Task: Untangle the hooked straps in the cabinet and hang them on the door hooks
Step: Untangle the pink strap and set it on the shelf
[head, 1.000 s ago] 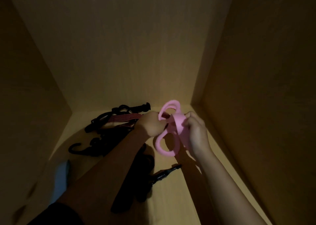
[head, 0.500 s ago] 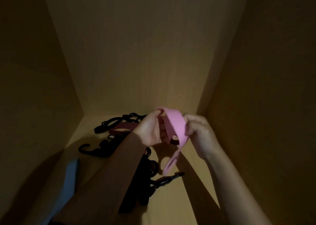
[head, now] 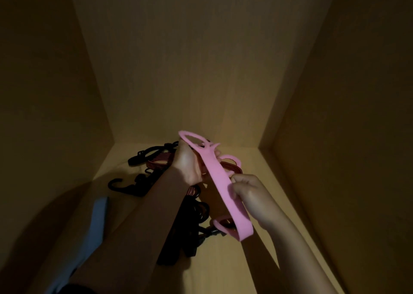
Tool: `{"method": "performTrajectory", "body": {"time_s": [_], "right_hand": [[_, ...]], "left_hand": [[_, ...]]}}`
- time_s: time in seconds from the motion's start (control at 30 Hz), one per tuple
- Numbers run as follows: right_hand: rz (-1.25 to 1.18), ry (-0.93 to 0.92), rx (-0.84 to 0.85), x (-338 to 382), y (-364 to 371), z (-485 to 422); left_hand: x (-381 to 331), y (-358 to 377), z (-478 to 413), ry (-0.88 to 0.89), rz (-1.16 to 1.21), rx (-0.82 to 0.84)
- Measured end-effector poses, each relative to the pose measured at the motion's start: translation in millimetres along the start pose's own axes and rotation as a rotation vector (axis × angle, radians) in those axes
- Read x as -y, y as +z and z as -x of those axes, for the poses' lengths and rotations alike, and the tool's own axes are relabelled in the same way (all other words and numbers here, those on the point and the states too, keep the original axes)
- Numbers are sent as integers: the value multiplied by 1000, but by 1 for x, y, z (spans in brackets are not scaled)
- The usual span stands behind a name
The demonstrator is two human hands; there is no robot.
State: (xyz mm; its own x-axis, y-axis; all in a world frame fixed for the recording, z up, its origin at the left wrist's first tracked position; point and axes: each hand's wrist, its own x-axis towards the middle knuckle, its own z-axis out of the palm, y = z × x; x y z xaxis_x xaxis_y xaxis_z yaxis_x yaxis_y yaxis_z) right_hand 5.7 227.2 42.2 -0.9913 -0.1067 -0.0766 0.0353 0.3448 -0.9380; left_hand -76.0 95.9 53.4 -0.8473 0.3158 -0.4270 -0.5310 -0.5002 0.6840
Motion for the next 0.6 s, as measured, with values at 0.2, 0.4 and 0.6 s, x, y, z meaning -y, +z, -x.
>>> {"method": "performTrajectory", "body": {"time_s": [0.2,0.4,0.6], "right_hand": [[19,71,-52,-2,8,-2],[1,164,-12,4,13,2],[-47,188,-93,8,15,0]], "left_hand": [[-6,-5,-1,-38,-86,-9],[-9,-8,-3,9,-70,-34],[-11,1,10,-62,-286,76]]}}
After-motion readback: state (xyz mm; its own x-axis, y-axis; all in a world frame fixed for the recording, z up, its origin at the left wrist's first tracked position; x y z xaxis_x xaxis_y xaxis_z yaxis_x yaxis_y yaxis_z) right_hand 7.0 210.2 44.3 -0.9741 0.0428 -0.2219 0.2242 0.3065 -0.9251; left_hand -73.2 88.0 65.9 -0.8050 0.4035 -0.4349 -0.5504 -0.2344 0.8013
